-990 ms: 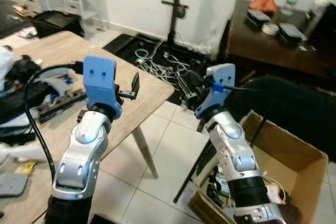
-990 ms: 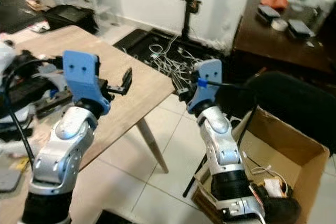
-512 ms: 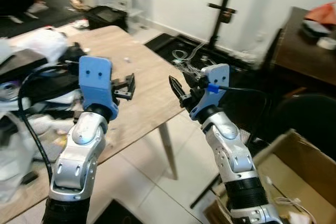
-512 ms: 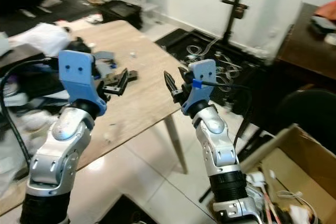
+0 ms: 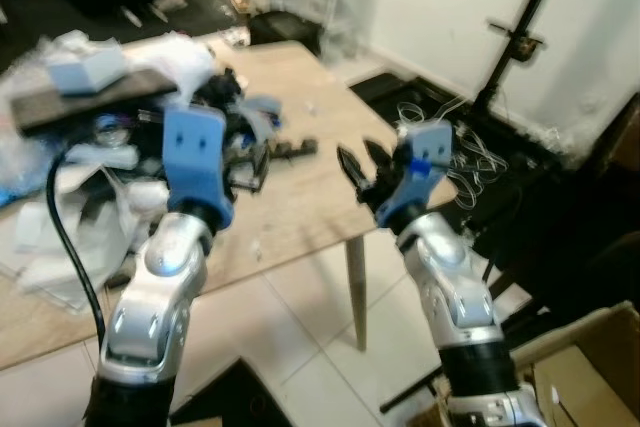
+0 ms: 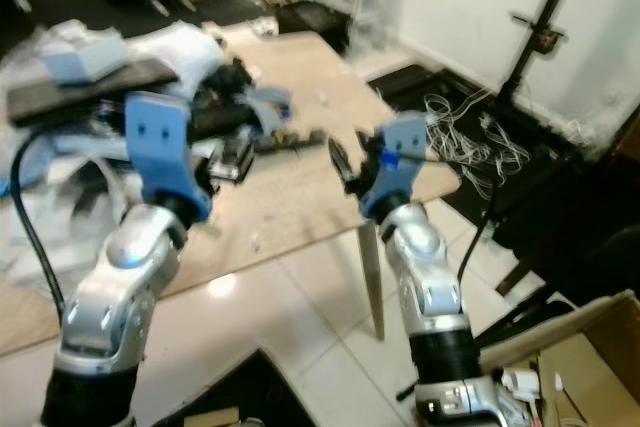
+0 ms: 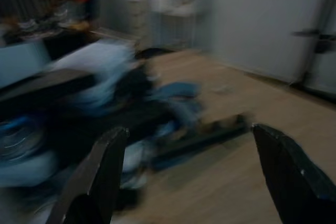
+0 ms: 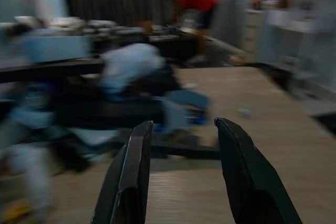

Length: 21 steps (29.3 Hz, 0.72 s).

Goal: Picking trash to rubbish bin

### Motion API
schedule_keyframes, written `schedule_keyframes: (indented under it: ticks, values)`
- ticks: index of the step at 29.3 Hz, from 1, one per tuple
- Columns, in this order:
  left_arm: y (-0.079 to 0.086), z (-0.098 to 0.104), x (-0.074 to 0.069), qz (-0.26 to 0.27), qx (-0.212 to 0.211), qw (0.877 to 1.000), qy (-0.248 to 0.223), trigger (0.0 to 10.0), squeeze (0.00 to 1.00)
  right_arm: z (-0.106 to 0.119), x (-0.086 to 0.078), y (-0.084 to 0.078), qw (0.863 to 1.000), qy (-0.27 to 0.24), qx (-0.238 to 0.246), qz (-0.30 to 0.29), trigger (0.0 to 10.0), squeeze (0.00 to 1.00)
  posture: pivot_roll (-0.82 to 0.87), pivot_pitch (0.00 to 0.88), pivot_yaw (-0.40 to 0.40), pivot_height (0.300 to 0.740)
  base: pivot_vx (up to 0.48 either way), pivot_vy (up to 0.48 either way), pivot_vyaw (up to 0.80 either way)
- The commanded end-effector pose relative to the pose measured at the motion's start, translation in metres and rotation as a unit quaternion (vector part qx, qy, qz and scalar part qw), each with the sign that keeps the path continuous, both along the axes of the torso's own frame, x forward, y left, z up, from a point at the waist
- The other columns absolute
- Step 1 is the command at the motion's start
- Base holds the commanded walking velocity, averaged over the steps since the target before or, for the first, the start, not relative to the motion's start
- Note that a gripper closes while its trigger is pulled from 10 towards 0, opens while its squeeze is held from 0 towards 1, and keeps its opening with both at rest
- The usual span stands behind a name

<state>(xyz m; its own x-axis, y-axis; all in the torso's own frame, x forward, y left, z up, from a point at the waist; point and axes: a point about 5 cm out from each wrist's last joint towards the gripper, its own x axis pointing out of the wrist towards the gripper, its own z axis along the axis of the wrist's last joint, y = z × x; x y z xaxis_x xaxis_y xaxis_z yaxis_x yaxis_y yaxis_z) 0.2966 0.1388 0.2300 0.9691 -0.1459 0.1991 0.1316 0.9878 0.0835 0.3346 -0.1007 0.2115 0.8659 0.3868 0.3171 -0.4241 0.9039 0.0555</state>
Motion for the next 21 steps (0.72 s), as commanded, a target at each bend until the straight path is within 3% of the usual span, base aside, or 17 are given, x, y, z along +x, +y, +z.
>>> schedule_keyframes:
  ticks: [1,21]
  values:
    - [-0.0020,-0.0046,-0.0006,-0.002,0.006,1.000,0.013,10.0,0.00,-0.0015,-0.0003,-0.0045,1.000,0.005,0.003,-0.005,10.0,0.00,0.22,0.035,-0.058,0.740,0.000,0.000,0.80]
    - [-0.0029,-0.0059,-0.0004,-0.005,0.005,1.000,0.019,10.0,0.00,0.0009,0.0027,-0.0143,1.000,0.007,-0.002,-0.019,10.0,0.00,0.22,0.032,-0.059,0.740,0.000,0.000,0.80]
